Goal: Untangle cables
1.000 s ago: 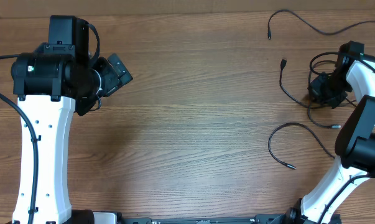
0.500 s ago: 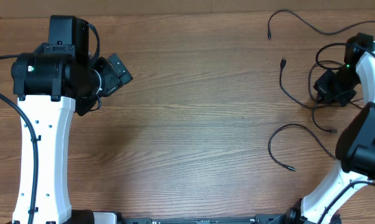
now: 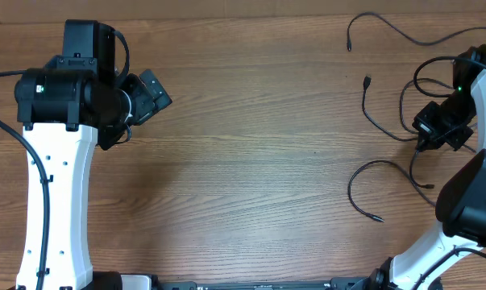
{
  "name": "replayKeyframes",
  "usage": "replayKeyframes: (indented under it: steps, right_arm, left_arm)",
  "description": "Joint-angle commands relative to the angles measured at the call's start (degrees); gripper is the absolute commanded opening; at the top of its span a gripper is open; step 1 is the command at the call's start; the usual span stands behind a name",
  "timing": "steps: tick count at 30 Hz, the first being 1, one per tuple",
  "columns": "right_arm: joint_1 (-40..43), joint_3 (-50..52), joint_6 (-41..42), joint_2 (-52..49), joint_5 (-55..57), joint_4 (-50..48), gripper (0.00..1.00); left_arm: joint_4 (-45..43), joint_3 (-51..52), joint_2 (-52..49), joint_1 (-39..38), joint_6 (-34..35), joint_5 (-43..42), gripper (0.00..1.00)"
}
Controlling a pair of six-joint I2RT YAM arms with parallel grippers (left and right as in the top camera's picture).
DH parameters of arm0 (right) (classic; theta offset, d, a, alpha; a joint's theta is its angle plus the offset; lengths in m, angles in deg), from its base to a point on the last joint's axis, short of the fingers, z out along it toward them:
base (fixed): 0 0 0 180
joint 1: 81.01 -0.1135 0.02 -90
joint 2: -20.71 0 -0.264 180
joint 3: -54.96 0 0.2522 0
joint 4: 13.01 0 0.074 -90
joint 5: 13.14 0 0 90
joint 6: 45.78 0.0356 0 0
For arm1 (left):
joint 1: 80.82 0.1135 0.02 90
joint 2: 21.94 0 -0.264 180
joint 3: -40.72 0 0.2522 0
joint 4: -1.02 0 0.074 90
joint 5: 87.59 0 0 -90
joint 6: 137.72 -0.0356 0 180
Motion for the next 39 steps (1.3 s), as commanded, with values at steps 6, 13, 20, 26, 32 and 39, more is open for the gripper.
replayKeyframes:
  steps: [6,13,20,26,32,39]
  right_arm:
    - [0.15,6.93,7.28,12.63,6.6,-2.49,0.04]
    - [0.15,15.26,12.98,17.57,6.16,-6.95,0.04]
    - [0.15,27.45,17.11,17.42,4.07,-19.5,0.04]
    - [0.15,37.29,17.53,17.38,-0.02,-30.56,0.1]
    - [0.15,44.74,17.55,17.38,-2.19,-37.2,0.18]
    - [0.55,42.42,16.04,17.4,-2.27,-36.5,0.94]
  left_arm:
    - [-0.11,-0.92,1.16,-0.09,-1.09,0.79,0.99]
    - [-0.11,-0.9,1.16,-0.09,-1.09,0.76,0.99]
    - [-0.11,-0.9,1.16,-0.09,-1.09,0.76,1.0]
    - [-0.11,-0.9,1.16,-0.09,-1.09,0.76,1.0]
    - [-0.11,-0.92,1.16,-0.09,-1.09,0.79,1.0]
    - [-0.11,-0.92,1.16,-0.09,-1.09,0.76,1.0]
